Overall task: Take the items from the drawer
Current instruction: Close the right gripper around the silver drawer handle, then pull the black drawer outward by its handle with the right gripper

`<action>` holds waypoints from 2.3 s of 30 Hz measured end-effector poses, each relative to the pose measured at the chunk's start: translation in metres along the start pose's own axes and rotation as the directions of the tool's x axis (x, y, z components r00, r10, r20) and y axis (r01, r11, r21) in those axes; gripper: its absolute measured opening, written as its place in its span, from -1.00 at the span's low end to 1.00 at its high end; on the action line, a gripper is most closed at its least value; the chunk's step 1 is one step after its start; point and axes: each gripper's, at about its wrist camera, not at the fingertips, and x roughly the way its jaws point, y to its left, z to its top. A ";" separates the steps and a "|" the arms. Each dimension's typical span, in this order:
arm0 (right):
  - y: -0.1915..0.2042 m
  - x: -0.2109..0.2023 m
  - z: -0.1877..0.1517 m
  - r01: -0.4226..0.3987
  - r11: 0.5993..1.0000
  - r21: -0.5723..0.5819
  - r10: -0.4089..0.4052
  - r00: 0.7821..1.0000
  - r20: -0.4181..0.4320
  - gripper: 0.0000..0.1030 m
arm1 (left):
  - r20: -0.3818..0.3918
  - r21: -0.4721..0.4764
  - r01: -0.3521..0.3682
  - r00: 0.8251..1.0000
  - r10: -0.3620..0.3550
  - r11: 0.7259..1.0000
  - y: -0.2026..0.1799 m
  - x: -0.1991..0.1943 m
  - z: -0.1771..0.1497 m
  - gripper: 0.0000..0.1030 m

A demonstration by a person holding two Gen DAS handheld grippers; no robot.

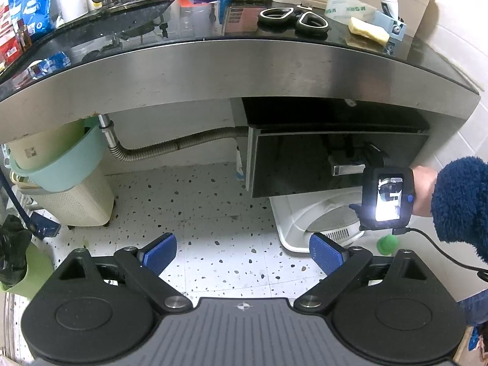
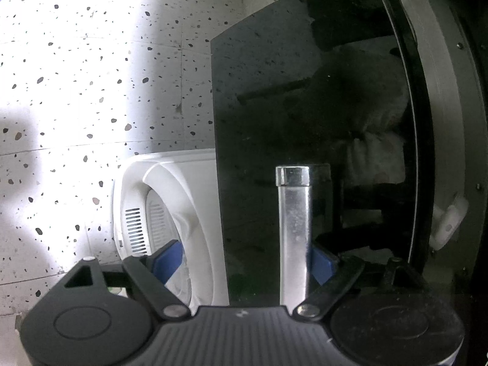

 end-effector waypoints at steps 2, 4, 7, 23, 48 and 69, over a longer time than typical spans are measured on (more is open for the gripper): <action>0.002 -0.002 -0.001 -0.002 1.000 -0.002 0.002 1.000 0.001 0.70 | 0.005 0.001 0.001 1.000 -0.001 1.000 0.000 -0.001 0.001 0.84; 0.002 -0.003 -0.001 -0.003 1.000 -0.006 0.003 1.000 -0.003 0.70 | 0.011 0.003 0.001 1.000 -0.001 1.000 0.001 -0.003 0.002 0.84; 0.002 -0.006 -0.001 -0.006 1.000 0.005 0.006 1.000 -0.008 0.70 | 0.016 0.004 0.001 1.000 -0.001 1.000 0.002 -0.005 0.002 0.84; 0.015 -0.051 -0.006 -0.091 0.982 0.164 0.089 0.996 0.022 0.70 | 0.032 -0.007 0.001 0.999 -0.001 1.000 0.009 -0.016 -0.006 0.84; -0.092 -0.108 -0.118 -0.406 0.042 0.913 0.215 0.896 0.389 0.57 | 0.092 0.015 0.027 0.995 -0.028 1.000 0.016 -0.044 -0.021 0.84; -0.062 -0.079 -0.053 -0.429 0.736 0.523 0.359 0.903 0.235 0.54 | 0.075 0.015 0.003 0.997 -0.004 1.000 0.017 -0.051 -0.029 0.84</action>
